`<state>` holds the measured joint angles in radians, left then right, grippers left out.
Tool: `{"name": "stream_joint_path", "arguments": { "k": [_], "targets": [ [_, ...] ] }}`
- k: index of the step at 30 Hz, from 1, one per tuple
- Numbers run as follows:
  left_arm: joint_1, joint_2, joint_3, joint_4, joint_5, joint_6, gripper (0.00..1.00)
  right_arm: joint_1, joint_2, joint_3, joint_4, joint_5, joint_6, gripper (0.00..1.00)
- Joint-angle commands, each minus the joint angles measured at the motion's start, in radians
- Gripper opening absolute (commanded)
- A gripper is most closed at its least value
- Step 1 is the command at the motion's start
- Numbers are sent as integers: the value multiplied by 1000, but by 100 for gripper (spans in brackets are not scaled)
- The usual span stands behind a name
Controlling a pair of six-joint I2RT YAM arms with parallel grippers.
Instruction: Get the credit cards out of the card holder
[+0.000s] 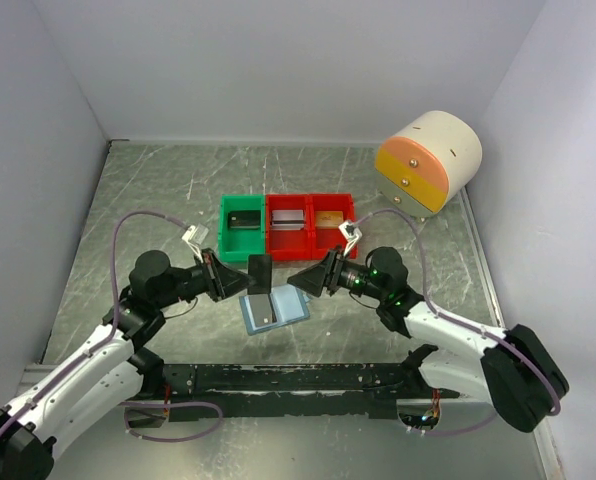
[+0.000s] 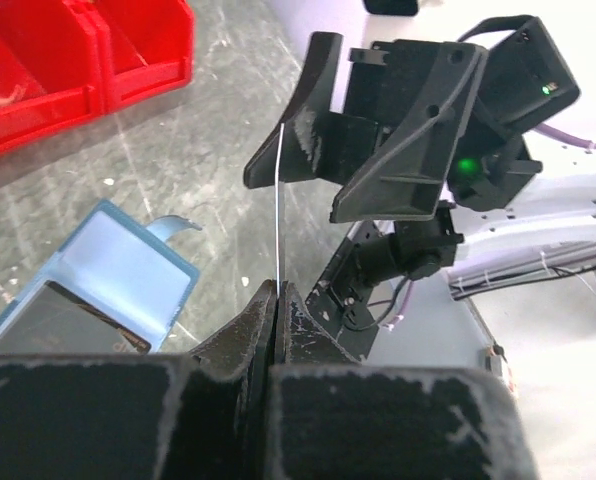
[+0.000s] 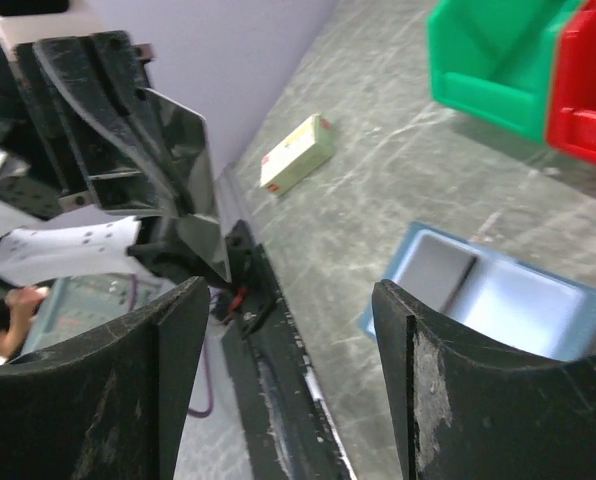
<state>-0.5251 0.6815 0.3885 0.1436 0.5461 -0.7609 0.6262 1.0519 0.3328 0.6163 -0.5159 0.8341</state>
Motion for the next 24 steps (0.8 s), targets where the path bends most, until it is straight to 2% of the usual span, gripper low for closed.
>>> {"name": "stream_joint_path", "arguments": {
  "k": [1,8,17,24],
  "targets": [
    [5,19,-27,152,99,-60,7,39,69,12,293,-110,104,66],
    [5,57,-33,239,172,-100,7,92,127,54,318,-104,107,57],
    [5,77,-50,321,225,-144,7,110,232,53,550,-156,225,38],
    [5,71,-54,325,235,-149,7,126,233,73,513,-151,207,28]
  ]
}}
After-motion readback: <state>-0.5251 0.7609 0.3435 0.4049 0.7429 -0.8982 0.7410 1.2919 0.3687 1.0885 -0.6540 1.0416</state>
